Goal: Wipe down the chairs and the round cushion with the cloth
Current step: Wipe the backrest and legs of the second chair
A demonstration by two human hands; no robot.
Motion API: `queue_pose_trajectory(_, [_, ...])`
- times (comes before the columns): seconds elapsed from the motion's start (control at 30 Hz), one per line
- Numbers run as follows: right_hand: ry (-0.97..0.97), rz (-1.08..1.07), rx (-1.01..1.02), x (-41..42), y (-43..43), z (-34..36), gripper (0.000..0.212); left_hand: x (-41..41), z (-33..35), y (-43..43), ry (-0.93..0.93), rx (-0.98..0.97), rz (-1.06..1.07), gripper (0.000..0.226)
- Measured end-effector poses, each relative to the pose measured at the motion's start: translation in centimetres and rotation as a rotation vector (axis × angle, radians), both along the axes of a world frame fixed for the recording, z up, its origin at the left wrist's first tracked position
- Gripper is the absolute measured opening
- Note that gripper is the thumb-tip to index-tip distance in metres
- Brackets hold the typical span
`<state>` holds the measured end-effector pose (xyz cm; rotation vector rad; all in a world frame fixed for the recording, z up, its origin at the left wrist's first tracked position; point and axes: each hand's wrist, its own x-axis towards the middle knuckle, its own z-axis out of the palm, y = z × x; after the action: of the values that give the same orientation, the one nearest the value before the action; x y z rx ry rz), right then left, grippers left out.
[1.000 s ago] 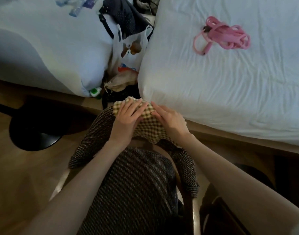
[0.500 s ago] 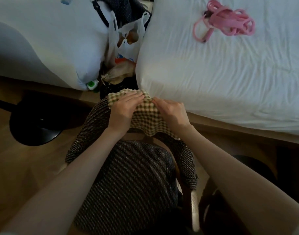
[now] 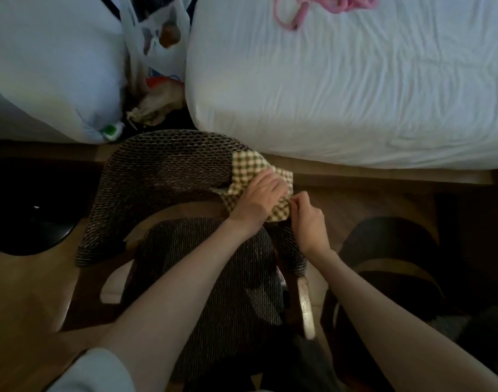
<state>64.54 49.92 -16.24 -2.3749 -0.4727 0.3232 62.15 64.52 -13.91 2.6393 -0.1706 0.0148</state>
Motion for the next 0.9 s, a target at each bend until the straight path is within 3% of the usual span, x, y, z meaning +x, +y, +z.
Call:
queue_pose_trajectory(0.13, [0.185, -0.073, -0.04, -2.0, -3.4, -0.4, 0.014, -1.6, -1.5, -2.5, 0.134, 0.05, -0.123, 0.035])
queue_pose_trajectory(0.23, [0.139, -0.132, 0.076, -2.8, -4.2, 0.6, 0.012, -1.1, -1.5, -2.8, 0.226, 0.18, -0.123, 0.045])
queue_pose_trajectory(0.37, [-0.034, -0.167, 0.176, -2.3, -3.5, 1.4, 0.011, -1.2, -1.7, 0.0, 0.08, 0.631, -0.265, 0.054])
queue_pose_trajectory(0.47, [0.127, -0.085, 0.196, -2.5, -2.4, 0.8, 0.028, -1.5, -2.4, 1.0, 0.009, 0.831, -0.314, 0.056])
queue_pose_trajectory(0.53, [0.255, -0.041, 0.163, -3.1, -2.2, -0.2, 0.042, -1.3, -2.8, 1.0, -0.035, 0.811, -0.324, 0.054])
queue_pose_trajectory(0.7, [0.121, -0.087, 0.062, -3.9, -3.5, -1.9, 0.009, -0.9, -3.4, 1.1, -0.154, 0.726, -0.358, 0.042])
queue_pose_trajectory(0.9, [0.219, -0.012, -0.018, -5.4, -7.8, -1.5, 0.011, -2.4, -4.7, -2.2, -0.014, 0.545, -0.438, 0.045])
